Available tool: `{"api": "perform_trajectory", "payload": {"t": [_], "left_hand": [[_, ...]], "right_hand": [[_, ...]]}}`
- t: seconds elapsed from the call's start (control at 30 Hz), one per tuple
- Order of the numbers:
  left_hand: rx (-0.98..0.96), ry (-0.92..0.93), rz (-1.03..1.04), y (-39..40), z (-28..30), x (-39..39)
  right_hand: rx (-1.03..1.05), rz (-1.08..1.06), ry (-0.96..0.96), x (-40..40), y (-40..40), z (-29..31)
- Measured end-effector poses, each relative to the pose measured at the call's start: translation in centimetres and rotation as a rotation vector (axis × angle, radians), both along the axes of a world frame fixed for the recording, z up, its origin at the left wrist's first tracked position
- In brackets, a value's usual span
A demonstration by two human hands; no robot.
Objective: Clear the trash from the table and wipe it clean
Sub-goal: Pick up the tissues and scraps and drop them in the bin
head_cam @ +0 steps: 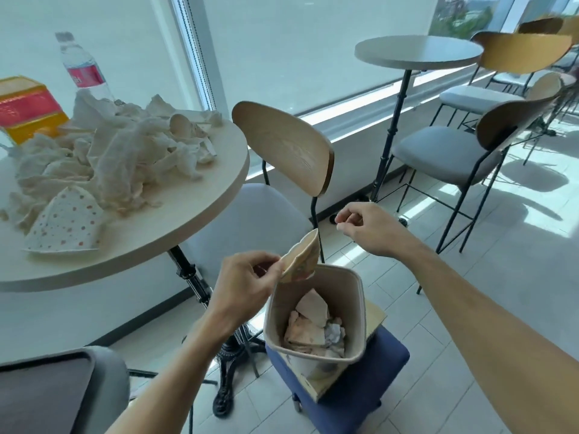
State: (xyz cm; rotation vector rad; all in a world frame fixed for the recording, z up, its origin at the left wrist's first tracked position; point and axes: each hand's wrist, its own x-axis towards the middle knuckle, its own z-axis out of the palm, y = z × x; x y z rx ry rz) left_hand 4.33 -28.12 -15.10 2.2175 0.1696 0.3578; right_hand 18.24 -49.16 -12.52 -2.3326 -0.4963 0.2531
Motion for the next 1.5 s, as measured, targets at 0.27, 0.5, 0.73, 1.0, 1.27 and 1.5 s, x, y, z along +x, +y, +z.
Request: {"api": "perform_trajectory", "payload": {"t": [0.27, 0.5, 0.73, 1.0, 1.27, 1.5], "left_hand": [[0.000, 0.134, 0.143, -1.7, -1.4, 0.0], [0.018, -0.080, 0.304, -0.2, 4.9, -2.8], [0.137, -0.242, 0.471, 5.1, 10.4, -6.1], [0.451, -0.103, 0.742, 12.4, 10.6, -6.9], [0.535, 0.010, 0.741, 15.0, 9.9, -5.8], [0.615, -0.223, 0.771, 16.9, 10.2, -6.8]], "right_hand": [[0.048, 0.234, -0.022, 0.9, 1.1, 2.0], [0.109, 0.445, -0.030, -0.5, 4.8, 4.9], [0.196, 0.564, -0.132, -2.6, 10.5, 8.7], [0.253, 0.588, -0.204, -4.3, 16.9, 11.1], [0.230, 0.540, -0.312, -4.7, 22.8, 11.7], [0.031, 0.479, -0.466, -4.1, 27.1, 11.6]]}}
